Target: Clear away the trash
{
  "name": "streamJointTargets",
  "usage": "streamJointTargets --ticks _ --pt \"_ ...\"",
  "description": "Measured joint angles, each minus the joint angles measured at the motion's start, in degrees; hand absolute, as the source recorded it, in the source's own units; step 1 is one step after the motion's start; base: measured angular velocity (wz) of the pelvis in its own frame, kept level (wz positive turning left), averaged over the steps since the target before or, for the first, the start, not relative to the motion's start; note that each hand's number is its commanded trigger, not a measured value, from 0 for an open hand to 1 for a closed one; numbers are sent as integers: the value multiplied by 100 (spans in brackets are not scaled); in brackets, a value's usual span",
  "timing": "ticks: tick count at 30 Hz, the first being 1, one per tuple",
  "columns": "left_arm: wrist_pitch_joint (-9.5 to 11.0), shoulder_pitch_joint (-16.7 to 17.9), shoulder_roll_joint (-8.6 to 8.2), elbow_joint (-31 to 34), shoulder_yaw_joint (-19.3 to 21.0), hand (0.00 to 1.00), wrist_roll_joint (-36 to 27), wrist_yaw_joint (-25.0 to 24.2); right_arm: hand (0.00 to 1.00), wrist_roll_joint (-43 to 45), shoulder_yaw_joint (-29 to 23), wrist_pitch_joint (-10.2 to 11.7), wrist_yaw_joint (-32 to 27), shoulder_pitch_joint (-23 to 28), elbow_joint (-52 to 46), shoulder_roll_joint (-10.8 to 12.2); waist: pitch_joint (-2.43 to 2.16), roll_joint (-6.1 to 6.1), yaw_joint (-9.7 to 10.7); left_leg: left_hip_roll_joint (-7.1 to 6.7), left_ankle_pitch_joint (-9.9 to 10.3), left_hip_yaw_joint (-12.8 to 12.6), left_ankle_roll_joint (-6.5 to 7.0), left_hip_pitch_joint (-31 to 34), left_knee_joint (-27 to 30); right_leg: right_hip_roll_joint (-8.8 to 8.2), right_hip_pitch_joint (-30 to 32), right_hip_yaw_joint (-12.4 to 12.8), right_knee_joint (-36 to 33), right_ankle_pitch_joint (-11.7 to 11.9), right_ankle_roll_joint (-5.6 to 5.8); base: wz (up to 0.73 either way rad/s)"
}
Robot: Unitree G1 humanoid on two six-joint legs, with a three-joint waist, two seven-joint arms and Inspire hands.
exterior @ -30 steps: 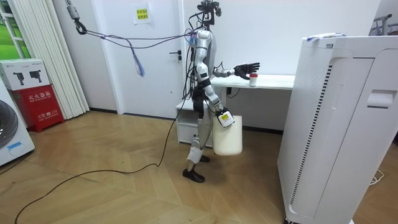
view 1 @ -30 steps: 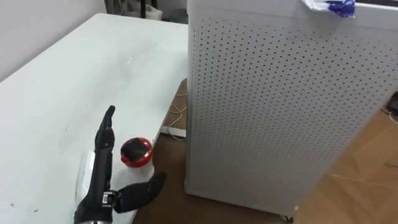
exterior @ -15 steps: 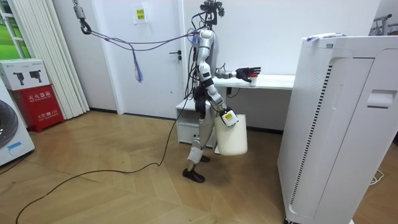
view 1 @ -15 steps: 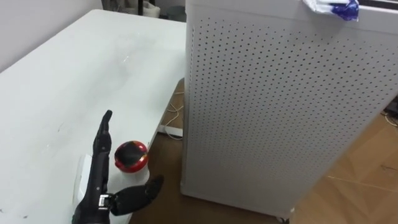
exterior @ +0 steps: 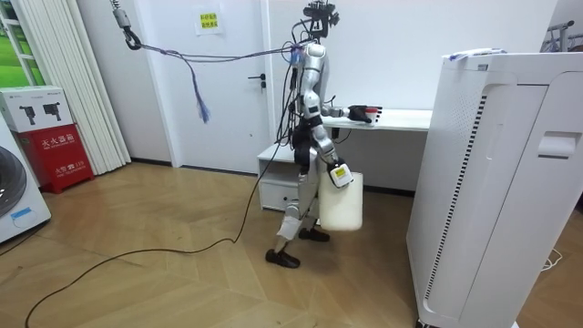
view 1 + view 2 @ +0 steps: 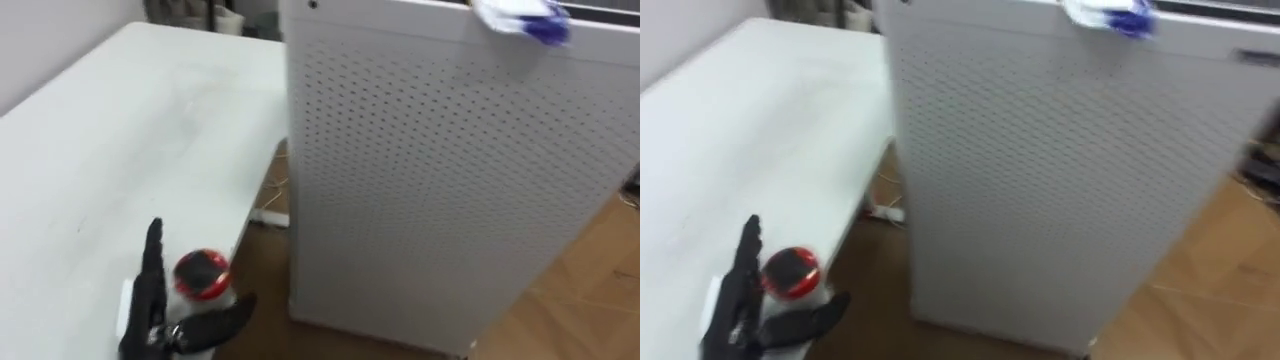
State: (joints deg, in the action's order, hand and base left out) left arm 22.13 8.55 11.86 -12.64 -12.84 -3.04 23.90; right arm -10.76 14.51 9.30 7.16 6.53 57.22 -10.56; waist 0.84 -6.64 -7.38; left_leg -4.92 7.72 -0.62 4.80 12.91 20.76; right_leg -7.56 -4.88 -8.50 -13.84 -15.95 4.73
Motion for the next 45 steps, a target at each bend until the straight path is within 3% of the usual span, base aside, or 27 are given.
streamJointTargets --ticks 1,2,5,7,8,9,17,45 --pt "-68 13 -13 -19 17 0 -92 -41 100 34 0 -6 9 31 -157 -17 14 92 -74 68 0 52 1 -136 -66 99 7 -33 121 94 -20 -22" --pt "-113 23 -4 -19 61 0 -164 -68 100 34 0 -11 28 76 -368 -42 16 111 -54 45 5 60 0 -242 -163 103 3 -25 324 378 -56 -18" --pt "-218 110 -30 -29 113 0 -205 -87 100 33 7 -69 66 108 -631 -51 8 210 91 33 22 93 -16 -349 -244 166 -18 -112 358 359 -83 -2" --pt "-218 183 -56 -28 113 0 -206 -84 100 30 8 -90 172 207 -646 -51 -26 268 113 57 6 106 -46 -372 -242 195 -17 -125 332 370 -114 -6" --pt "-218 222 -70 -28 113 66 -224 -83 100 30 8 -147 224 275 -648 -48 -44 298 123 75 11 119 -58 -375 -241 210 -18 -172 306 372 -124 0" --pt "-218 234 -76 -28 113 100 -252 -81 100 30 8 -174 238 298 -648 -48 -51 309 131 87 14 120 -67 -376 -239 218 -18 -187 303 372 -130 0" --pt "-218 243 -73 -28 151 100 -326 -82 100 4 -10 -239 227 301 -618 -40 -9 184 149 183 -13 130 -157 -396 -124 273 -19 -320 211 331 -197 0" --pt "-215 235 -115 -93 223 100 -459 -131 100 72 -12 -276 298 284 -700 -40 -17 237 329 238 56 74 -200 -422 -113 311 -8 -266 195 298 -262 -1"
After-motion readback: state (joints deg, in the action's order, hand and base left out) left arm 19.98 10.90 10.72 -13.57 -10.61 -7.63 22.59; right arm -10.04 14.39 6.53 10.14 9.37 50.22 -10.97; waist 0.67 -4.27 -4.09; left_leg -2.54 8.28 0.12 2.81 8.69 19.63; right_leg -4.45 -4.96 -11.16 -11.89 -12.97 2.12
